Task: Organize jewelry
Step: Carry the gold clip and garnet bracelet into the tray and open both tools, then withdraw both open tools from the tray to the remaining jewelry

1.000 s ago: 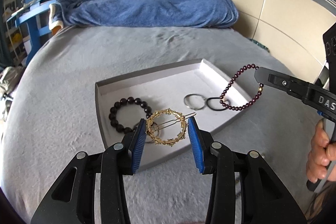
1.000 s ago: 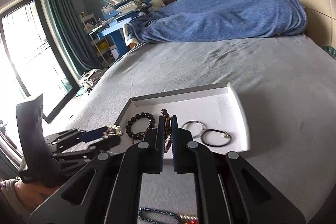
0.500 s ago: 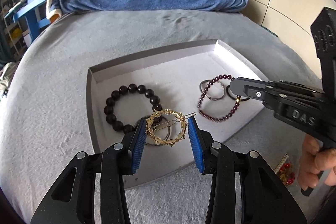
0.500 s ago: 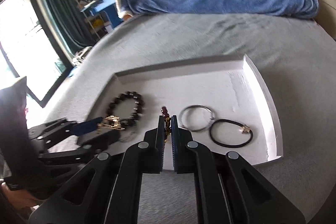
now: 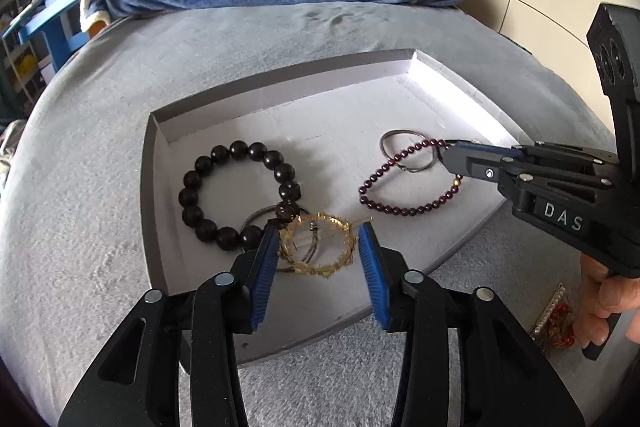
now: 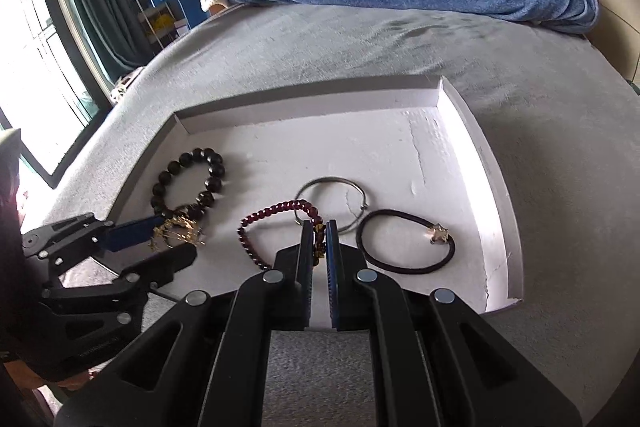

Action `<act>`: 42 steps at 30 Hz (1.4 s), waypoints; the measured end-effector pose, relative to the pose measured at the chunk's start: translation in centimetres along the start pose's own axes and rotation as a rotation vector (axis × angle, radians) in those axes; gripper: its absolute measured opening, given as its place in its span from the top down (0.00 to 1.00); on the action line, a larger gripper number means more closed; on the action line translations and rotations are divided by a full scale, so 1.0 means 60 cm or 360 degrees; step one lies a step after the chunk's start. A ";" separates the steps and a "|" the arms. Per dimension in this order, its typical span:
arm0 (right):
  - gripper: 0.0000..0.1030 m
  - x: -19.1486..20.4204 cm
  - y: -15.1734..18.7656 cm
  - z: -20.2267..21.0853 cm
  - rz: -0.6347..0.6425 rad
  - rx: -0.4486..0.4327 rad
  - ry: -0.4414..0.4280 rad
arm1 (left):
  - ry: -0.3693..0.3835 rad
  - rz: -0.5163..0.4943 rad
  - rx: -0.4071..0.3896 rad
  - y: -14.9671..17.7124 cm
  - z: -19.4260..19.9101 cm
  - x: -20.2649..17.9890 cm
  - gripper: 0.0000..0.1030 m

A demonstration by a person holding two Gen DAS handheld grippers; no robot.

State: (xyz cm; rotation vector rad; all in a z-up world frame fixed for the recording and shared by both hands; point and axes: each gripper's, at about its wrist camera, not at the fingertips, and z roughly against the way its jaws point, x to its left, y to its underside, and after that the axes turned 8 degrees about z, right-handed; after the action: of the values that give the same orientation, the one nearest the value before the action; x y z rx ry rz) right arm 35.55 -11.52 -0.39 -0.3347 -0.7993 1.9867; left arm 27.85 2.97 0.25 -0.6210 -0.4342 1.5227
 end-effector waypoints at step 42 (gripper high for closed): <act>0.34 -0.017 0.098 0.144 -0.0213 -0.0141 0.0048 | -0.0039 0.0191 -0.0121 0.085 0.156 0.041 0.12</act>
State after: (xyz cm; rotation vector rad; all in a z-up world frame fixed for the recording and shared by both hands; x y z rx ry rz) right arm 27.62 -17.88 2.15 -0.3526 -0.8696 1.8215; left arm 18.06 6.12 4.04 -0.6989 -0.4828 1.6351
